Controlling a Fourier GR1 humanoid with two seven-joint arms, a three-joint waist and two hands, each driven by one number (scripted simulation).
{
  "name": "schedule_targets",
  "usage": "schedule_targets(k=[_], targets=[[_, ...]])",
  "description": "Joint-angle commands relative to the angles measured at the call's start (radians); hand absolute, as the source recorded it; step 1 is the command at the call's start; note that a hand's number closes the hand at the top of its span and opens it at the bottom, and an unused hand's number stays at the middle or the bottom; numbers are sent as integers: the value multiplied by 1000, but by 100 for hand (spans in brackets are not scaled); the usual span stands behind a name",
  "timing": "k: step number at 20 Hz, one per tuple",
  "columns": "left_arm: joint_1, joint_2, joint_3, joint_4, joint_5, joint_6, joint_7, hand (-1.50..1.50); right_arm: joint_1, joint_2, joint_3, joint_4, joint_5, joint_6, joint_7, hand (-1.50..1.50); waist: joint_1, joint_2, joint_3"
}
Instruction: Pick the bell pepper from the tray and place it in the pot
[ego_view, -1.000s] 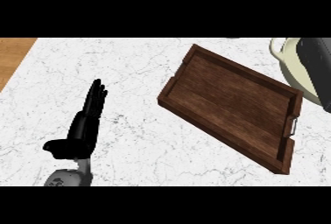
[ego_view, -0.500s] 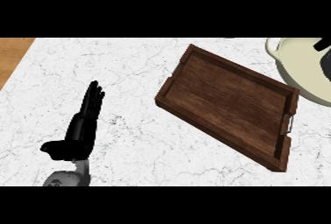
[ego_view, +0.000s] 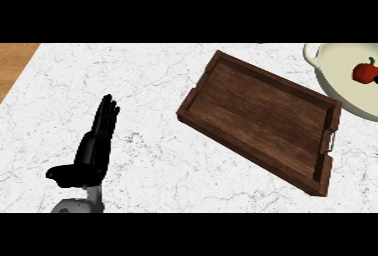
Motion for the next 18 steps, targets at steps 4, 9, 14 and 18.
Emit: schedule_targets(k=[4, 9, 14, 18], targets=[[19, 1, -15, -19, -18, 7, 16, 0, 56, -32, -96, 55, -95, 66, 74, -150, 9, 3, 1], [-4, 8, 12, 9, 15, -20, 5, 0, 98, 7, -175, -37, -192, -41, -173, -150, 0, 1, 3], [-15, 20, 39, 21, 19, -14, 0, 0, 112, 61, -275, -184, -311, -301, -362, -150, -23, -6, 5], [48, -13, 3, 19, 1, -3, -40, 0, 126, 78, -383, -255, -458, -363, -500, -150, -23, -11, 3]])
